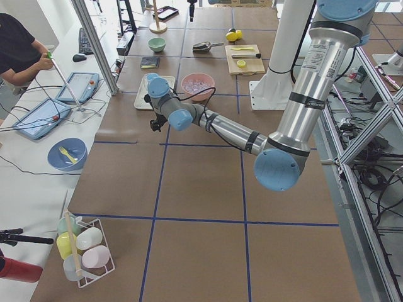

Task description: Put ice in cup with scoop

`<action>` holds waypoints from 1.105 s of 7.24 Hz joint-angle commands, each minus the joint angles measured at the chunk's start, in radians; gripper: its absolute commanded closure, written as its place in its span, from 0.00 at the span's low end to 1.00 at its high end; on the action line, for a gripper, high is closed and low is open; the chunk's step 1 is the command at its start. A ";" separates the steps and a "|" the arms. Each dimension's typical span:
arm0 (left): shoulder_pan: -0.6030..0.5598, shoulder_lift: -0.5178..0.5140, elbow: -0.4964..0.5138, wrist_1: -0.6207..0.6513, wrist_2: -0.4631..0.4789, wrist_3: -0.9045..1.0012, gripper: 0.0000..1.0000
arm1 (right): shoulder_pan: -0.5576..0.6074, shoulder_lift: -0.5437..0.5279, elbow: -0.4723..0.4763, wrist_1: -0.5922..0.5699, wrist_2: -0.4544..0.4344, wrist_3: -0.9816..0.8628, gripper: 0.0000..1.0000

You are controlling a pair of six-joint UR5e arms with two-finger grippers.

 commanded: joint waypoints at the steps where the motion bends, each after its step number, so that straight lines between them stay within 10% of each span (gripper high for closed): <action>1: 0.046 -0.006 0.007 -0.234 -0.004 0.015 0.00 | -0.138 -0.033 0.113 0.006 -0.088 0.197 0.00; 8: 0.240 -0.120 0.098 -0.335 -0.090 0.027 0.00 | -0.433 -0.195 0.158 0.275 -0.261 0.534 0.00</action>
